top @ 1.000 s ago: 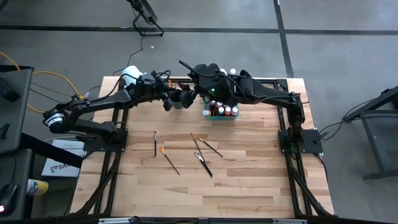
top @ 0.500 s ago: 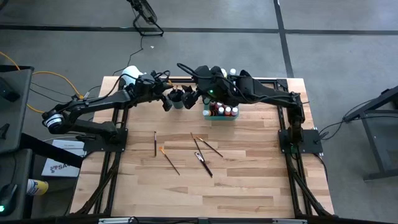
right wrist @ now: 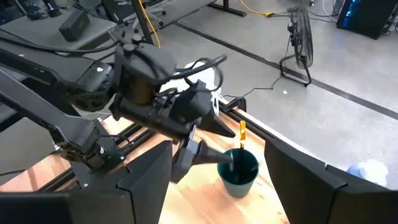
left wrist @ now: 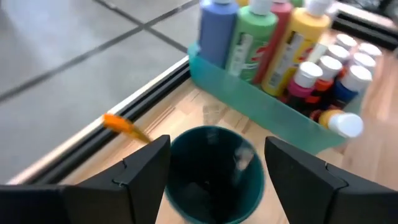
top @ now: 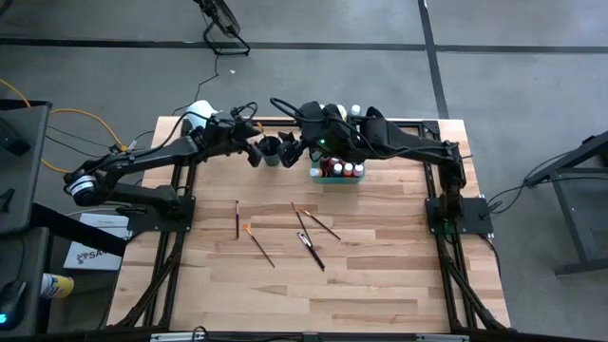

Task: Pick & Place Paint Supplies
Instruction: Put the black silver paint brush into the black cup, then put the black gold paint brush into the black cup

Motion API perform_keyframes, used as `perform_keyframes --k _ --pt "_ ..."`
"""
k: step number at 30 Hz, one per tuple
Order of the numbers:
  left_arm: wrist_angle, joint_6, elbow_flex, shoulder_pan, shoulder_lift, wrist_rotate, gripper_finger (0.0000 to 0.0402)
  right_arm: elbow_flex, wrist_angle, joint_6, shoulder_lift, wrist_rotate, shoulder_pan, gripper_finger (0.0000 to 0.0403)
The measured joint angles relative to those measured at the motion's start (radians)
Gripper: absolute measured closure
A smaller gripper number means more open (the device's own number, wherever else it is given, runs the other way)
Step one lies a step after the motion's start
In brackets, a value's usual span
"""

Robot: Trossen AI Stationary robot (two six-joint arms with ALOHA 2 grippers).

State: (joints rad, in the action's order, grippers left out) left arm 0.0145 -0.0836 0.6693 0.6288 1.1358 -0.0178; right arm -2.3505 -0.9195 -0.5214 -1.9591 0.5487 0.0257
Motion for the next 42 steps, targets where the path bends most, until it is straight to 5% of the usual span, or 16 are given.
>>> perform_keyframes --k 7,15,24,42 --pt "-0.017 -0.046 0.0 0.077 0.001 -0.043 0.0146 0.0 -0.001 -0.002 0.0 0.0 -0.002 0.0153" --pt "0.091 0.084 0.0 0.133 -0.018 -0.348 0.0146 0.0 -0.181 -0.108 0.0 -0.008 -0.002 0.0153" --pt "0.089 0.198 0.001 0.137 -0.201 -0.393 0.0146 0.075 -0.329 -0.197 -0.02 -0.209 -0.006 0.0153" --pt "-0.101 0.25 0.001 0.137 -0.36 -0.393 0.0146 0.626 0.085 -0.13 -0.045 -0.216 -0.093 0.0155"
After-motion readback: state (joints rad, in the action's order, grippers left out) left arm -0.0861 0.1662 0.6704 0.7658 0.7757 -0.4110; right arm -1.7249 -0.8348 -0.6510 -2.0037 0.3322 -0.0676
